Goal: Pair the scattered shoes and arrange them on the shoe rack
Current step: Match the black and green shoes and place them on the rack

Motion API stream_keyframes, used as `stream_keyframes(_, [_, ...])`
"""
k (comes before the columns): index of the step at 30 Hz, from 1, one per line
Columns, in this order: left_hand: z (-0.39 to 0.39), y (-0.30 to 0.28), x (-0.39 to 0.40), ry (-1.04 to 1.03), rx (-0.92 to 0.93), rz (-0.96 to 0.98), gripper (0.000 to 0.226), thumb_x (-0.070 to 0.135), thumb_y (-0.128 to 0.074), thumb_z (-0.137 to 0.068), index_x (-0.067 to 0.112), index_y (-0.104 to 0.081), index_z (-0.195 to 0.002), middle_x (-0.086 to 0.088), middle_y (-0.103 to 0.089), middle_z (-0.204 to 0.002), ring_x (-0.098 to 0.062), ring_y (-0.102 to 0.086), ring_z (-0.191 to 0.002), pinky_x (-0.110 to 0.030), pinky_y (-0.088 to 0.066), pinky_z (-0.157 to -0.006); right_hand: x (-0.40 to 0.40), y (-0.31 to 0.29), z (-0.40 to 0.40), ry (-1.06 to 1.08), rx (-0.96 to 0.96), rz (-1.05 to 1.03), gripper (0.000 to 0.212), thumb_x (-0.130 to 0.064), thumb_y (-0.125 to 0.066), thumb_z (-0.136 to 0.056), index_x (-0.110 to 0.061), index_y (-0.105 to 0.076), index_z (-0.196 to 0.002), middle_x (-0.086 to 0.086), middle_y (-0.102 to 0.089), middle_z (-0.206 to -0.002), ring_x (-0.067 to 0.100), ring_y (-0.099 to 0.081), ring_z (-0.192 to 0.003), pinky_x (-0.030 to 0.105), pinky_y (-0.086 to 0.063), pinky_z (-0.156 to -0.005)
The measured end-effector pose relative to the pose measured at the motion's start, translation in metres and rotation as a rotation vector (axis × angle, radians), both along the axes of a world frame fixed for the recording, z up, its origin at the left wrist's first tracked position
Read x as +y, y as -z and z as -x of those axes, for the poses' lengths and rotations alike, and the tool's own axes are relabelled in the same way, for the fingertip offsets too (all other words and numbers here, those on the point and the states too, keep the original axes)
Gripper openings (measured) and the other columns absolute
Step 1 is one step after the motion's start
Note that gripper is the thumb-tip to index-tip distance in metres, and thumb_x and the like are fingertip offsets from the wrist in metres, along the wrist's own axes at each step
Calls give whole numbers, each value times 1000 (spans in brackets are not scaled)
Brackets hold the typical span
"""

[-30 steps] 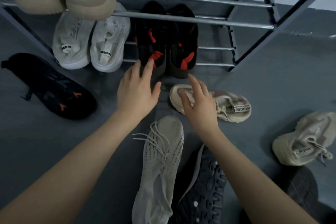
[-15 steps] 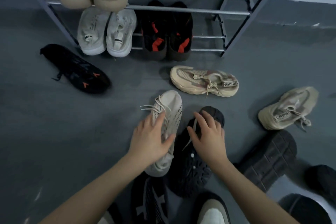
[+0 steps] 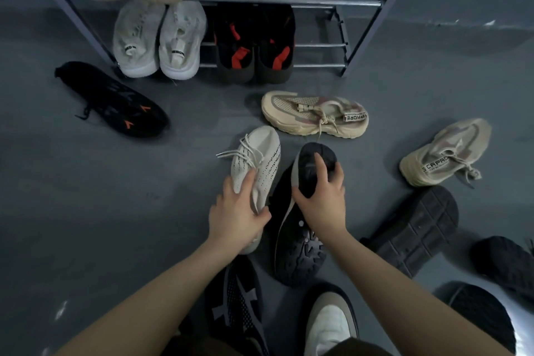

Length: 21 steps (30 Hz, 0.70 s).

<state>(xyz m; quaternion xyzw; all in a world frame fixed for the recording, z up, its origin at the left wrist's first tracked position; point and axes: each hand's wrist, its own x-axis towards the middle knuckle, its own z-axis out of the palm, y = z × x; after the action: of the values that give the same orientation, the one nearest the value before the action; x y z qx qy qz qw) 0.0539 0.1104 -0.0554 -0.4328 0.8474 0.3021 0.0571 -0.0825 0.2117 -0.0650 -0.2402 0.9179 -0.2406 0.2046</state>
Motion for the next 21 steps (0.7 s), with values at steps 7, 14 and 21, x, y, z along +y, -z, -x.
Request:
stream_keyframes(7, [4, -10, -20, -75, 188, 97, 77, 43, -65, -77, 40, -25, -143, -10, -24, -149, -31, -37, -129, -47, -47, -88, -7, -7, 24, -221, -195, 330, 58, -24, -57, -92, -31, -32, -144, -5, -28, -152, 3, -22, -139, 27, -25, -113])
stream_keyframes(14, [8, 3, -4, 32, 3, 64, 74, 43, -58, -82, 36, -18, -144, -17, -21, -149, -39, -40, -122, -48, -45, -90, 21, -16, 56, -125, -173, 294, 41, -28, -57, -91, -44, -49, -128, -16, -57, -125, 7, -57, -107, 34, -44, -100])
stream_keyframes(21, [23, 2, 9, 397, 133, 113, 60, 55, -10, -89, 38, -9, -146, -2, -8, -157, -24, -6, -144, -44, -15, -114, 57, -21, 26, -305, -153, 152, 63, -60, -54, -77, -41, -40, -136, -12, -55, -121, 9, -55, -108, 44, -43, -96])
